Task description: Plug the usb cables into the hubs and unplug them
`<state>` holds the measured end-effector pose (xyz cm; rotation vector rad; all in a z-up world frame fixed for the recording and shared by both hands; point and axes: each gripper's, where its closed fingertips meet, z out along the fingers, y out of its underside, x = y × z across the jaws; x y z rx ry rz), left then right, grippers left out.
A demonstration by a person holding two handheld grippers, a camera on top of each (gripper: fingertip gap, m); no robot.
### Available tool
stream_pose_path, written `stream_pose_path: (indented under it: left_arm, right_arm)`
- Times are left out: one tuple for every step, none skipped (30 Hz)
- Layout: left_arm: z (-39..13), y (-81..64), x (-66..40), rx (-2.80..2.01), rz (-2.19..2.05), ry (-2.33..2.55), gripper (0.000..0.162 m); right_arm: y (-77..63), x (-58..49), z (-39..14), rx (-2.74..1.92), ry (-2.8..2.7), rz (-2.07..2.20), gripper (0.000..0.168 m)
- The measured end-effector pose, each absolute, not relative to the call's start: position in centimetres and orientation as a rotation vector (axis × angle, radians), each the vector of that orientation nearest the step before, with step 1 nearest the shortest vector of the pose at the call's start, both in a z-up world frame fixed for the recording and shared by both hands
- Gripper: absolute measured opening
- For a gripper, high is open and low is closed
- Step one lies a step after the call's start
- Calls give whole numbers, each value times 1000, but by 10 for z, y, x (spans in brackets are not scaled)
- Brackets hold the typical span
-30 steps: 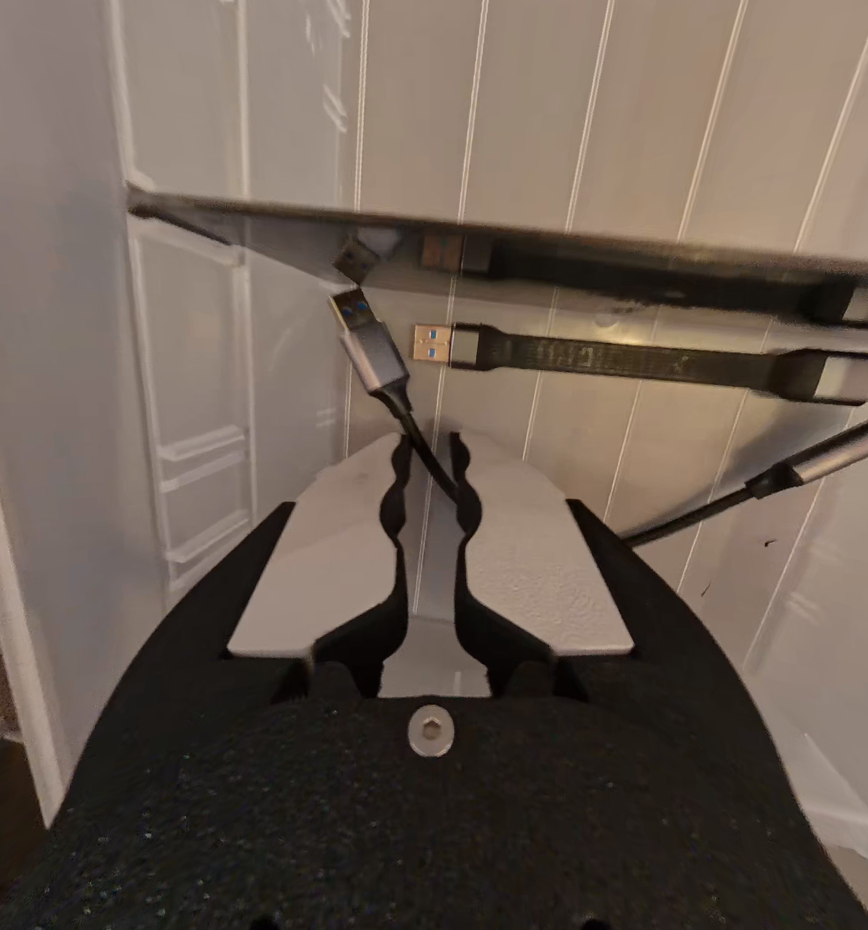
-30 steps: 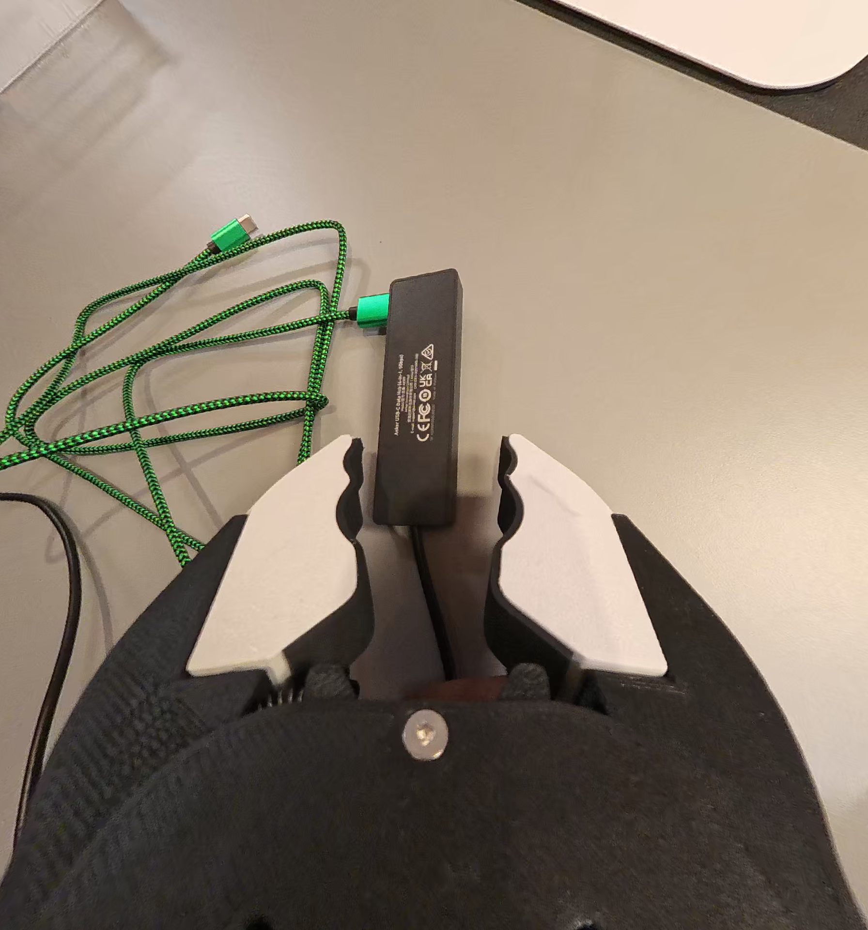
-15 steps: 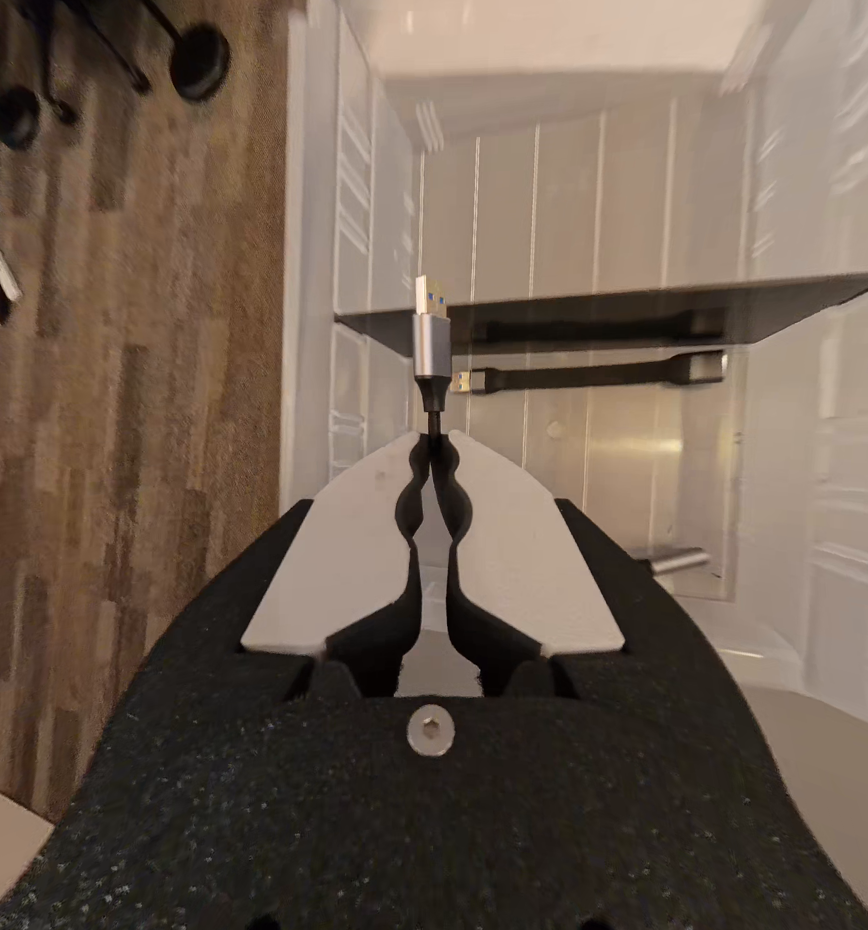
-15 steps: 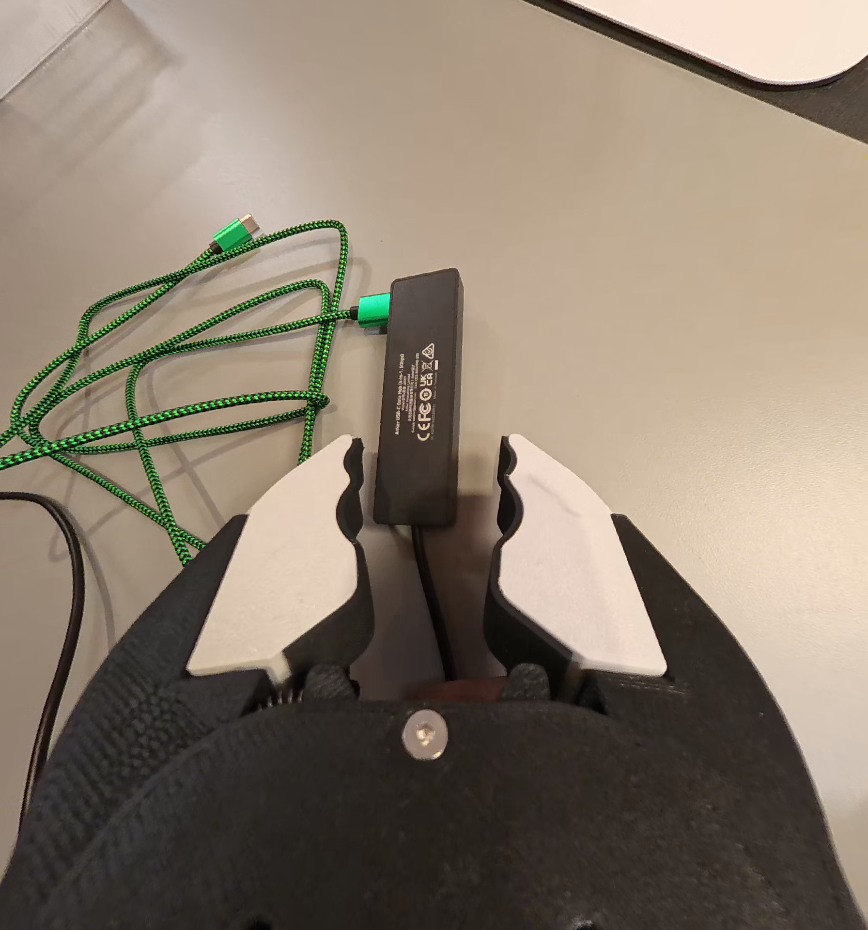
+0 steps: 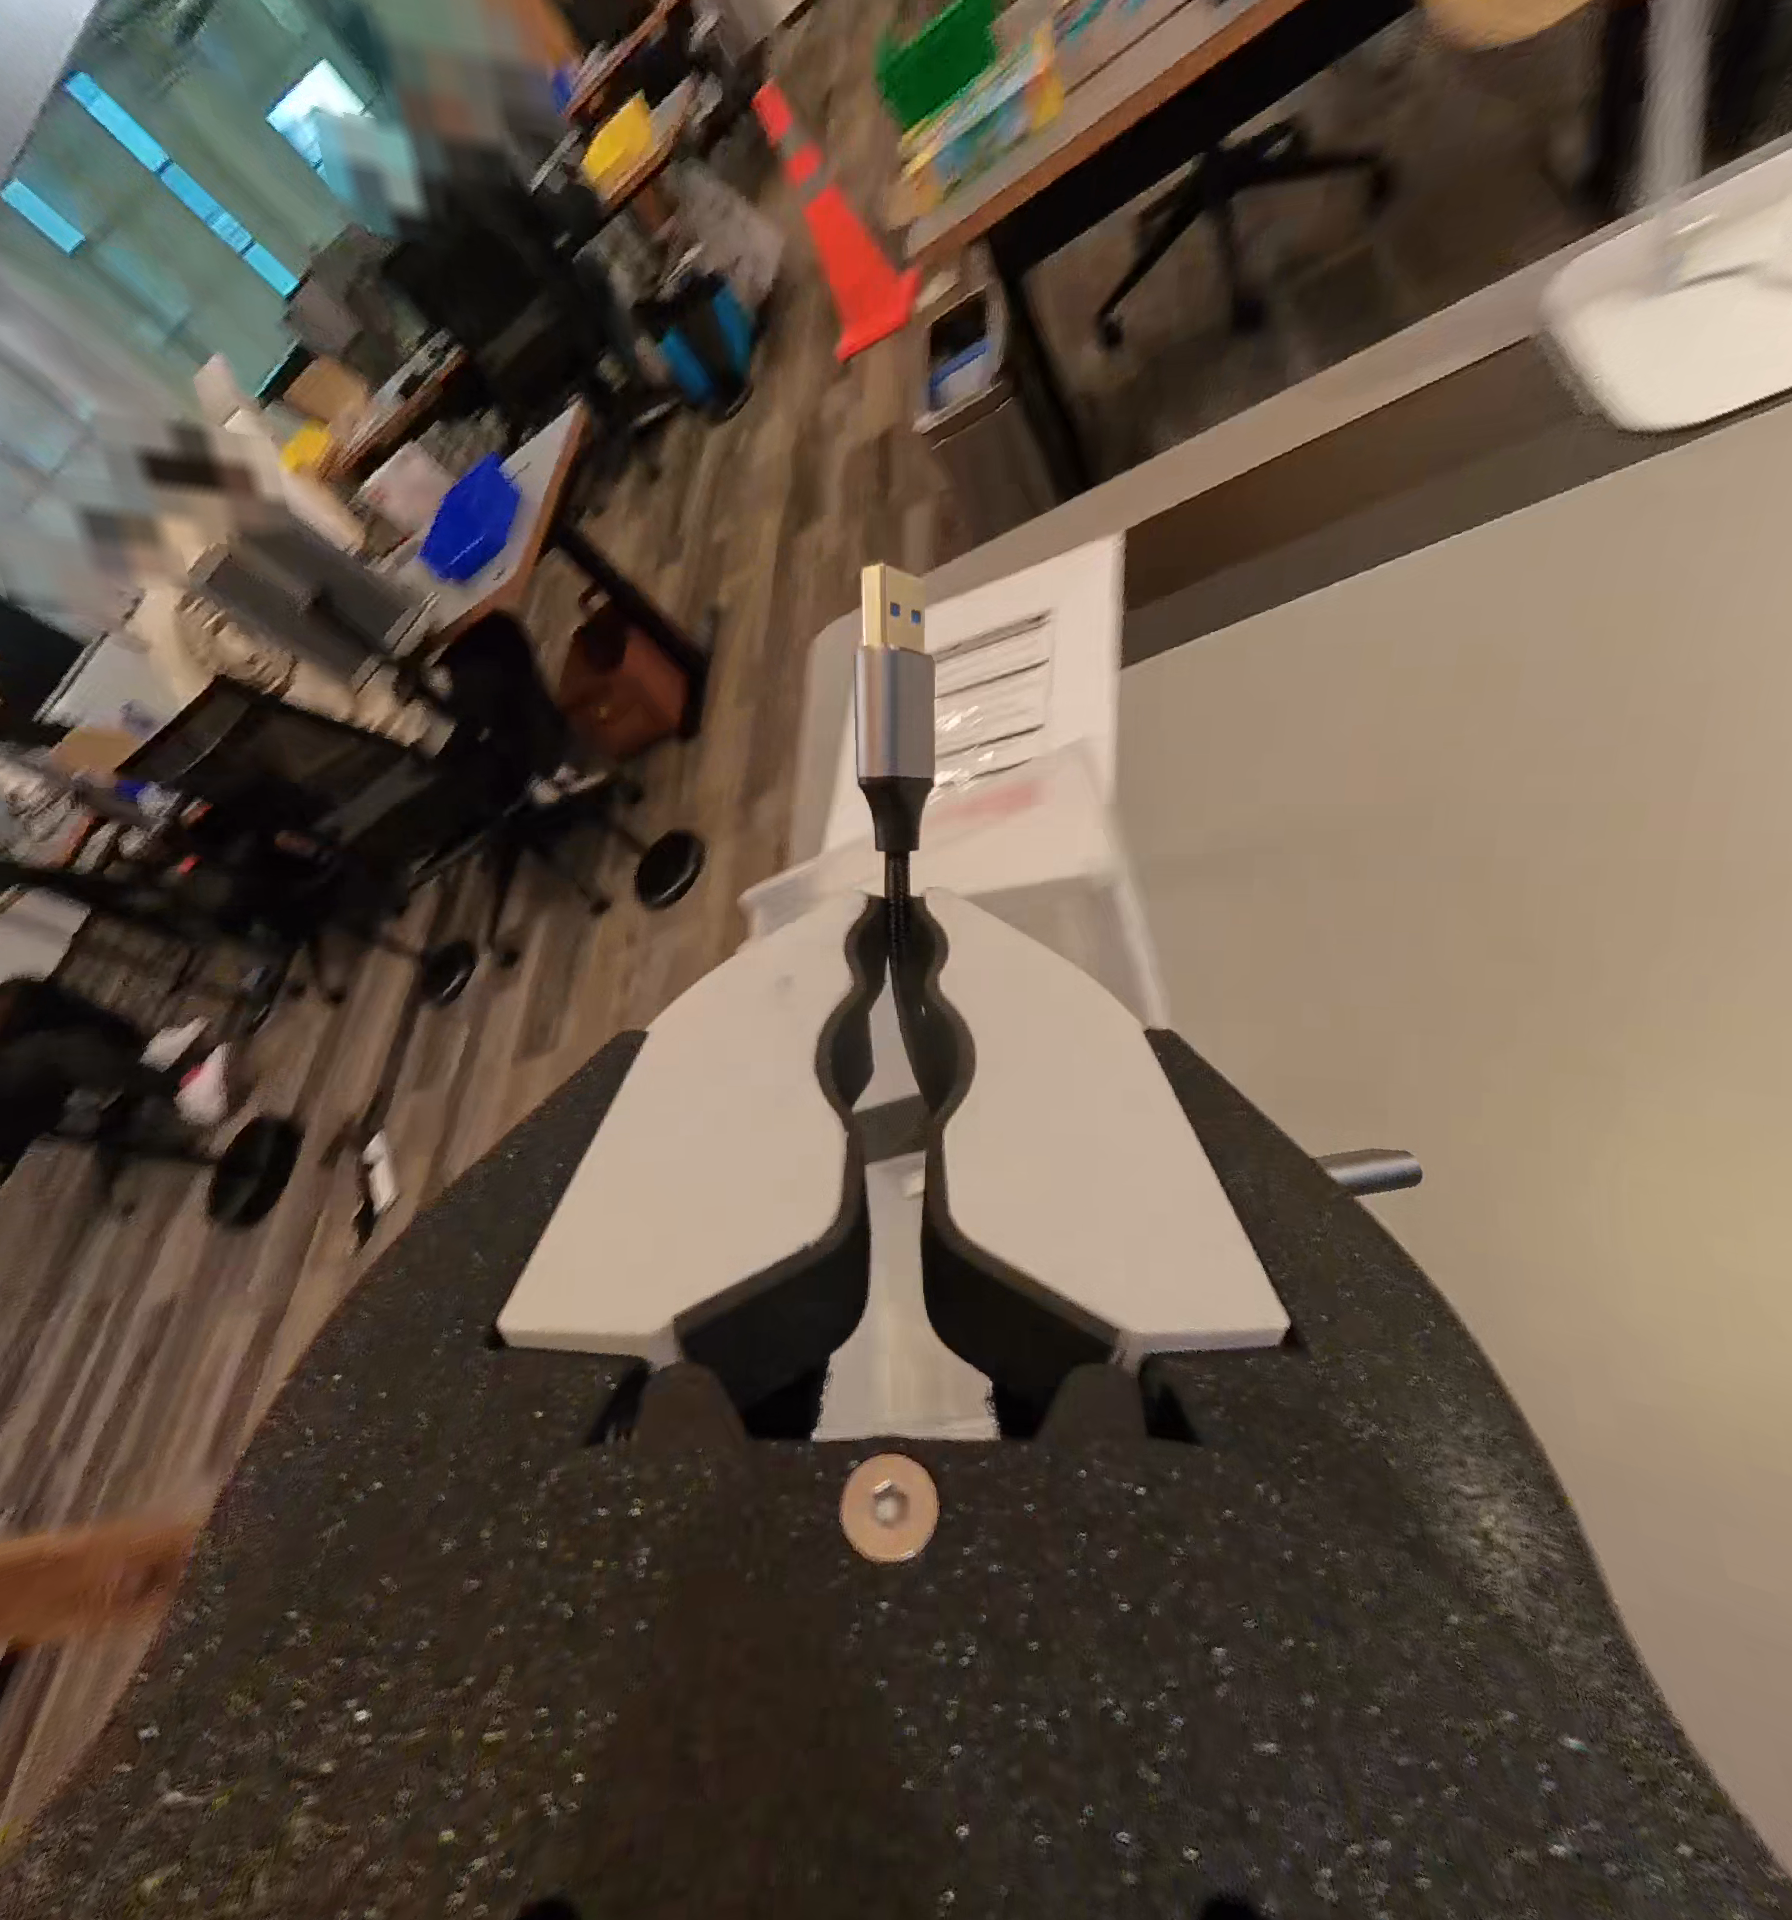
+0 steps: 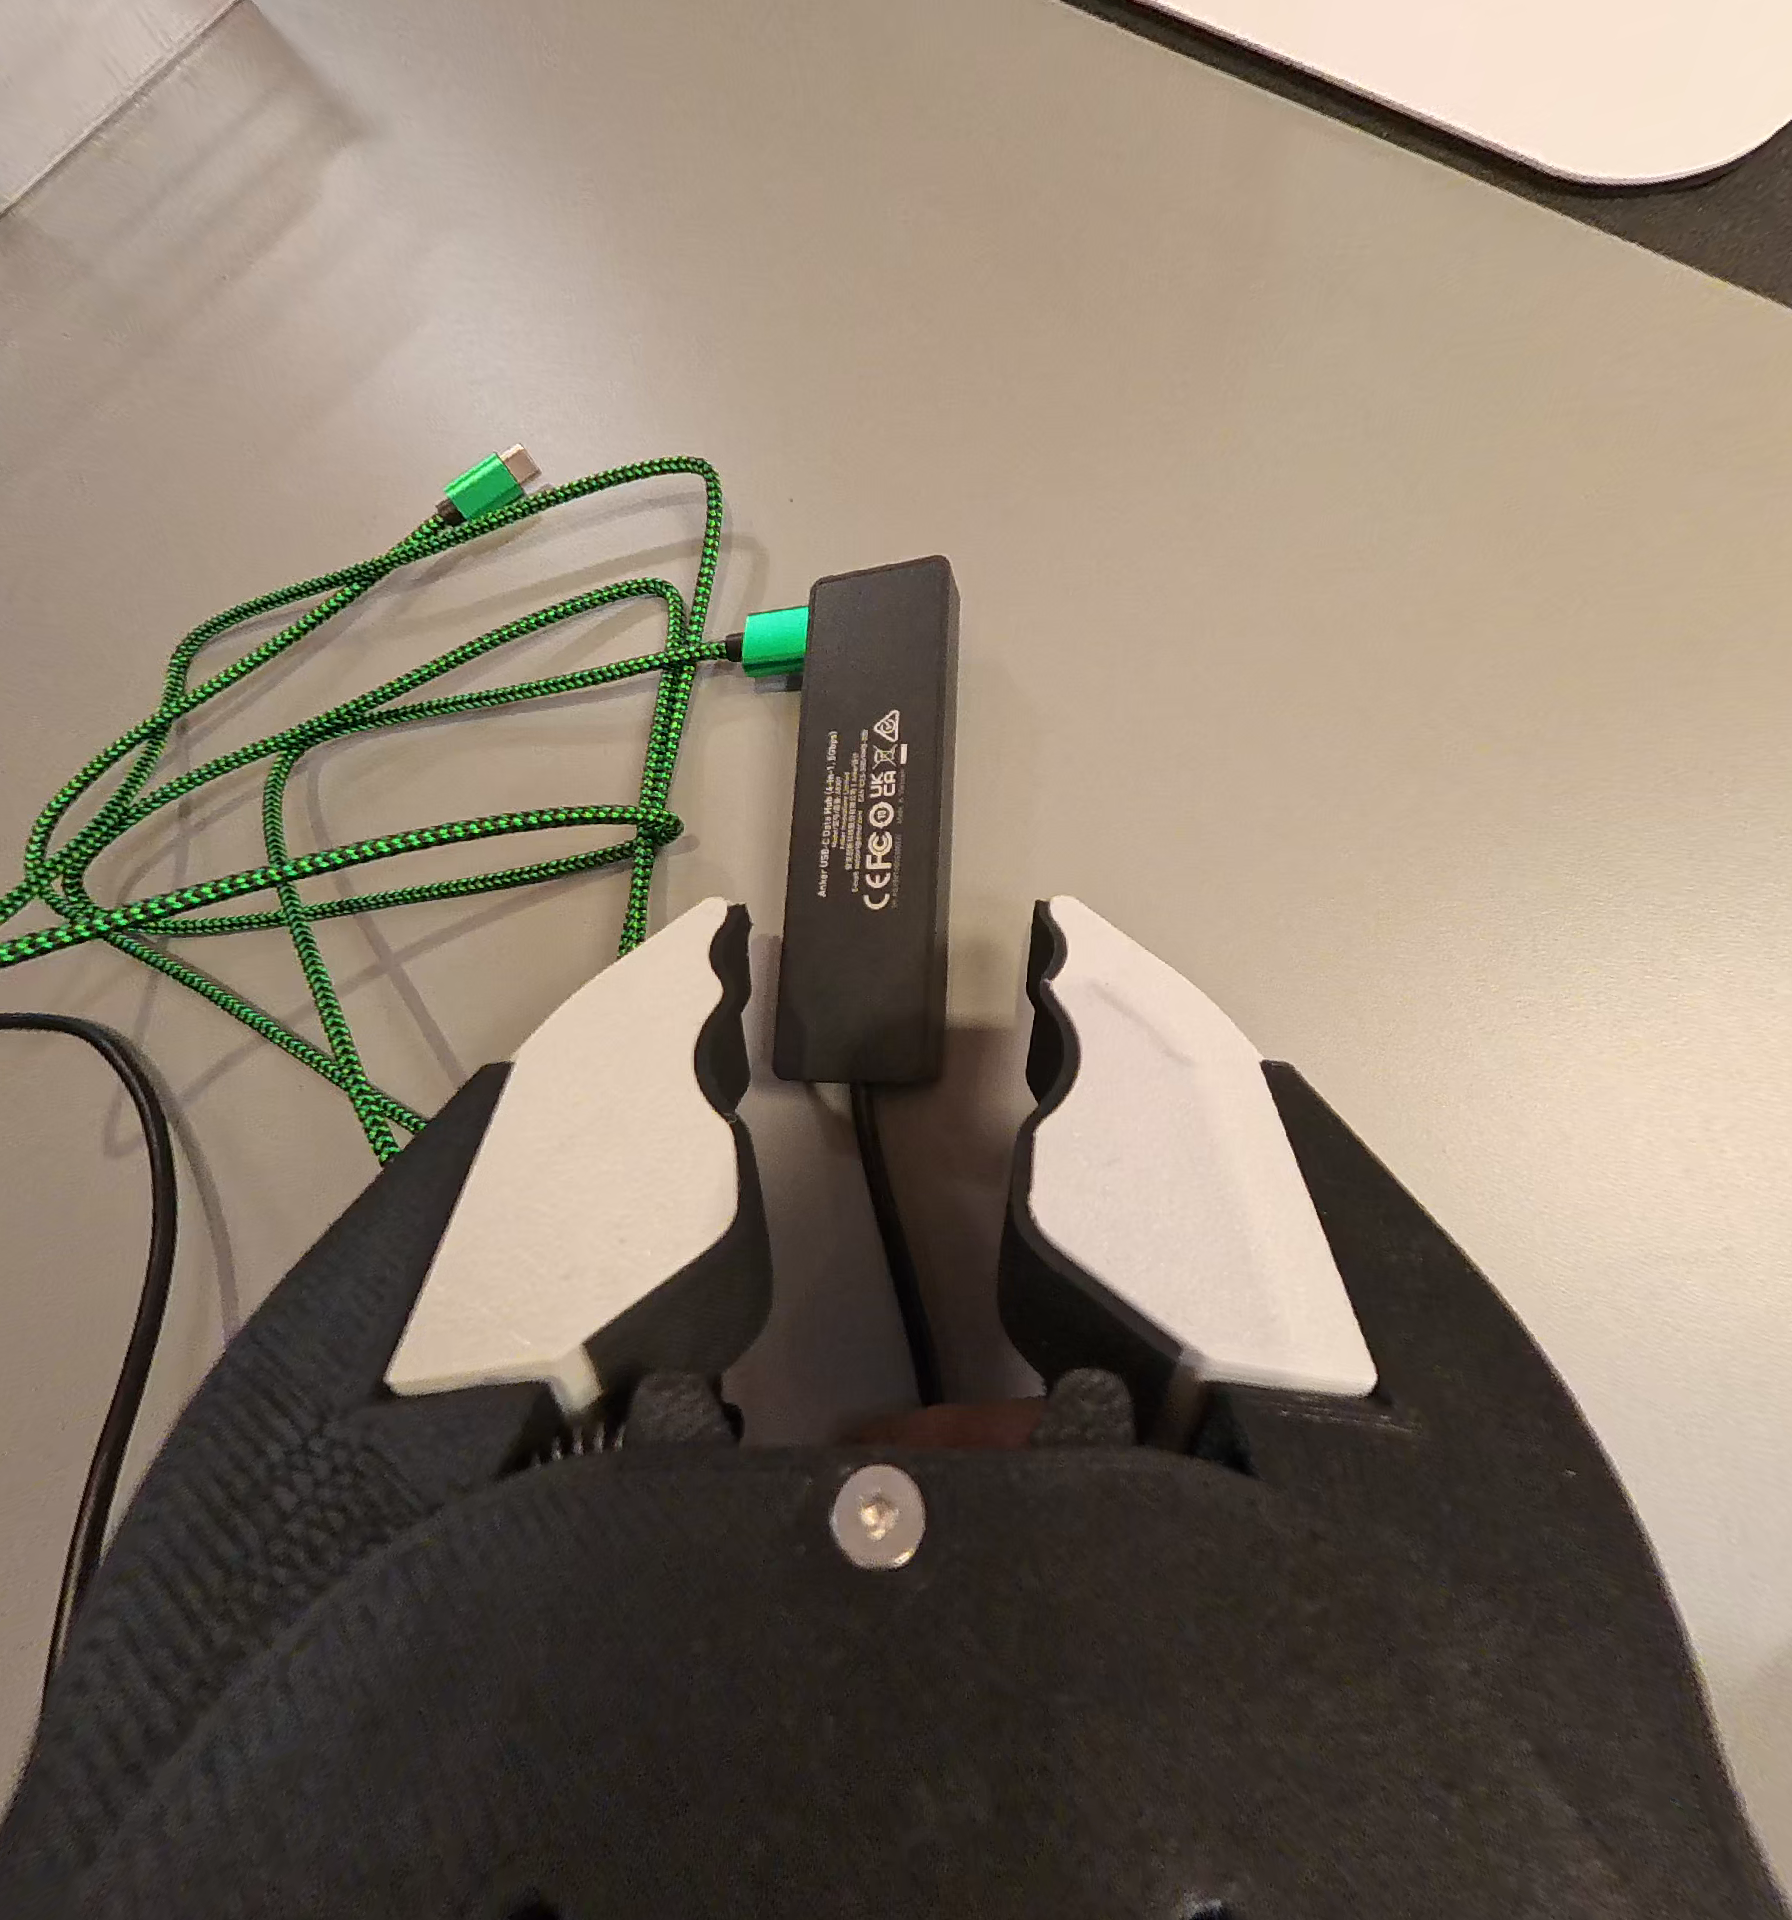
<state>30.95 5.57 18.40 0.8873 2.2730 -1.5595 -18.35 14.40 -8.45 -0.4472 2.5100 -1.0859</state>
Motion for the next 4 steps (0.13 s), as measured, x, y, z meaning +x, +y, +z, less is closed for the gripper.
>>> stream_pose_path:
  left_arm:
    - [185, 59, 292, 954, -1589, 2289, 3]
    - [182, 62, 274, 1028, -1605, 2319, 3]
    - [175, 65, 257, 1110, -1606, 2355, 3]
    - [167, 67, 240, 1190, -1601, 2390, 3]
  right_arm:
    - [144, -184, -85, -448, 2510, -1086, 51]
    - [144, -183, -85, -449, 2510, -1086, 51]
    - [144, -183, -84, -449, 2510, -1086, 51]
    - [144, -183, -84, -449, 2510, -1086, 51]
